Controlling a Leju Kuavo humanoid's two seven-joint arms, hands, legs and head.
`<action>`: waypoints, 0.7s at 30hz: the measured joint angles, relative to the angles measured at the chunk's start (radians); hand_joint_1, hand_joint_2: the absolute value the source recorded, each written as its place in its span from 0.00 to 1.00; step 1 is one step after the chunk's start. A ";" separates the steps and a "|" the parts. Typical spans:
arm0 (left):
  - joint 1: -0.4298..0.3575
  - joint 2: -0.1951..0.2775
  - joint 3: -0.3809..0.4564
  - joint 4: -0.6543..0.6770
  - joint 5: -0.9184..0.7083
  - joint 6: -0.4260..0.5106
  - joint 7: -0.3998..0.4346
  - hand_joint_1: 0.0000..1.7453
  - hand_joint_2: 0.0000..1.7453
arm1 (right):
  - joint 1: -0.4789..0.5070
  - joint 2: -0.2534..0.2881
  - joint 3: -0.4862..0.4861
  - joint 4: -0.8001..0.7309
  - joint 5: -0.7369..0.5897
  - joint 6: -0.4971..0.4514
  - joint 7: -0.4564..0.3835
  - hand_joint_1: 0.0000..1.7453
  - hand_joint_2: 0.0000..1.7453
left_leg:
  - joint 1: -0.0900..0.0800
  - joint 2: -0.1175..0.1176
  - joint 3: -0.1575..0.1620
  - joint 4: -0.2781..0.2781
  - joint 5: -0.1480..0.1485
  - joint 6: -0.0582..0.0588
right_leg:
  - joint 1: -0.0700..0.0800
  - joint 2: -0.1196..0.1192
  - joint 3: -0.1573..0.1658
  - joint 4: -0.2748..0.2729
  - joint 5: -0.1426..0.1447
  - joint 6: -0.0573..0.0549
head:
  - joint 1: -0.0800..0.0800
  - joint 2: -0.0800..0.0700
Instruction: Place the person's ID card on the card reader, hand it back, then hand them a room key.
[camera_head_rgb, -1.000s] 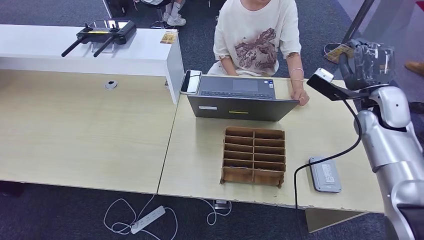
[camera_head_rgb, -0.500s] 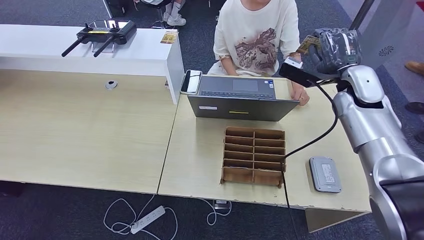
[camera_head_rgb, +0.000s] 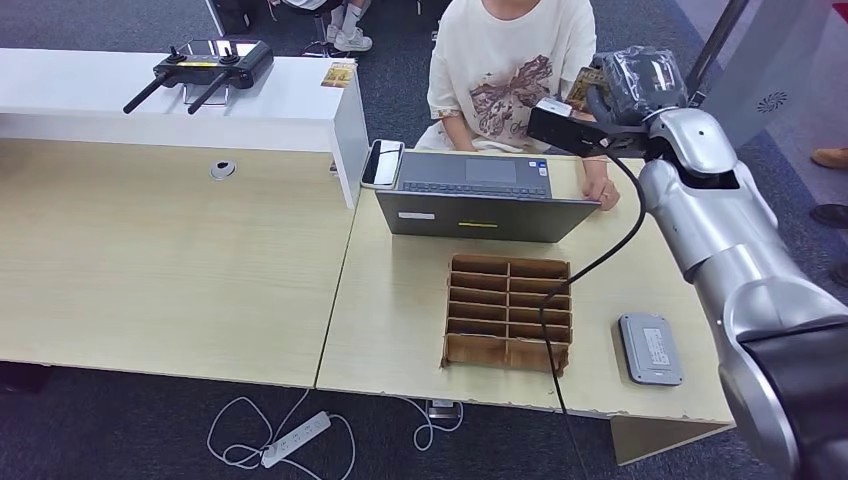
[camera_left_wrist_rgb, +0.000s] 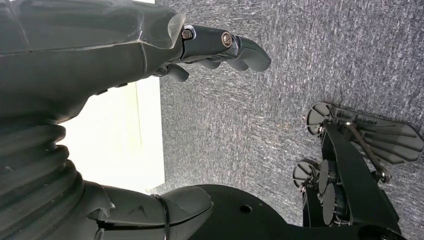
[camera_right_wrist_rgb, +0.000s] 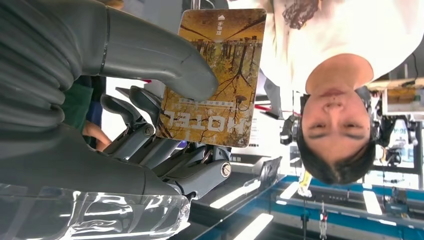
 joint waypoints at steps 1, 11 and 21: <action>0.000 0.000 0.000 0.000 0.000 -0.001 0.000 0.00 1.00 | -0.004 0.004 0.001 0.006 -0.001 0.006 0.003 1.00 1.00 | 0.000 0.000 0.000 0.000 0.000 0.000 | 0.000 0.000 0.000 0.000 0.000 0.000 | 0.000 0.000; 0.000 0.001 0.000 0.000 0.000 -0.006 -0.001 0.00 1.00 | -0.011 0.018 0.007 0.046 0.002 0.033 0.020 1.00 1.00 | 0.000 0.000 0.000 0.000 0.000 0.000 | 0.000 0.000 0.000 0.000 0.000 0.000 | 0.000 0.000; 0.000 0.001 0.000 0.000 0.000 -0.007 -0.001 0.00 1.00 | -0.015 0.019 0.009 0.061 0.005 0.044 0.027 1.00 1.00 | 0.000 0.000 0.000 0.000 0.000 0.000 | 0.000 0.000 0.000 0.000 0.000 0.000 | 0.000 0.000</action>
